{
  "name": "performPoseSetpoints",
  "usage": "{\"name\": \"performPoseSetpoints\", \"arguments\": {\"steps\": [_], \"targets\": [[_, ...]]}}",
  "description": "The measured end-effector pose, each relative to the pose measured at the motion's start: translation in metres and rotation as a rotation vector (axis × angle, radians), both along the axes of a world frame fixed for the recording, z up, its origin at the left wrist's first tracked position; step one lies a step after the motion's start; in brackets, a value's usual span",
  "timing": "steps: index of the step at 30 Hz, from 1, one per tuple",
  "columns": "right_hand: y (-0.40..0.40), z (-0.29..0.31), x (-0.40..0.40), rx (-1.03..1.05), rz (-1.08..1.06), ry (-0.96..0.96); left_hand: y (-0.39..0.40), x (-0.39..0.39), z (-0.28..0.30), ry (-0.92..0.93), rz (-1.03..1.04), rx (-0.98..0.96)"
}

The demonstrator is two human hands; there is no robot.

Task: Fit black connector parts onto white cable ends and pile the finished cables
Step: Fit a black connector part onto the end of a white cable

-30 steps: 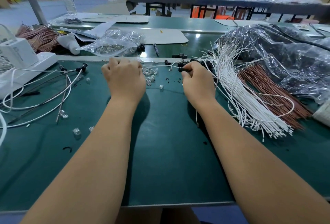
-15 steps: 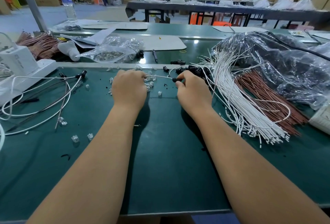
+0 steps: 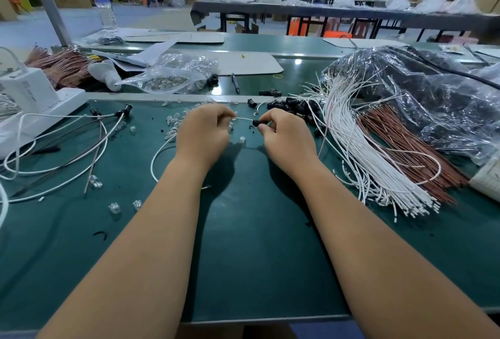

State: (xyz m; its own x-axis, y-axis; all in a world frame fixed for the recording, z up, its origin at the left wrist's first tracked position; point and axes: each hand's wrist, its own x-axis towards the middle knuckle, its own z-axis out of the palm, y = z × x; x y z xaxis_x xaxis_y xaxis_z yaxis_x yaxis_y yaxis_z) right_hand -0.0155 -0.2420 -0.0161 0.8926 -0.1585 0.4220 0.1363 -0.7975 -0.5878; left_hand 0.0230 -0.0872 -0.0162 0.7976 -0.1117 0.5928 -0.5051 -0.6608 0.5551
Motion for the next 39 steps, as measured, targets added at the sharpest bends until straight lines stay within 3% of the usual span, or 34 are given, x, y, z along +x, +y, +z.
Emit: {"name": "performPoseSetpoints", "arguments": {"steps": [3,9,15,20,25,39], "targets": [[-0.001,-0.001,0.001,0.002,0.003,0.000,0.001,0.000,0.000,0.055,0.050,-0.022],[0.000,-0.003,0.003,0.056,0.086,-0.063,-0.013,-0.009,0.004,0.090,-0.172,-0.068],[-0.002,-0.003,0.005,0.079,0.051,-0.049,-0.009,-0.005,0.003,0.147,-0.130,-0.154],[-0.002,-0.004,0.004,0.115,0.103,-0.089,-0.009,-0.010,0.005,0.174,-0.227,-0.224],[-0.001,-0.004,0.003,0.184,0.065,-0.131,-0.008,-0.006,0.006,0.197,-0.174,-0.242],[-0.003,0.002,-0.003,0.136,0.022,-0.208,-0.005,-0.005,0.006,0.258,-0.134,-0.284]]}}
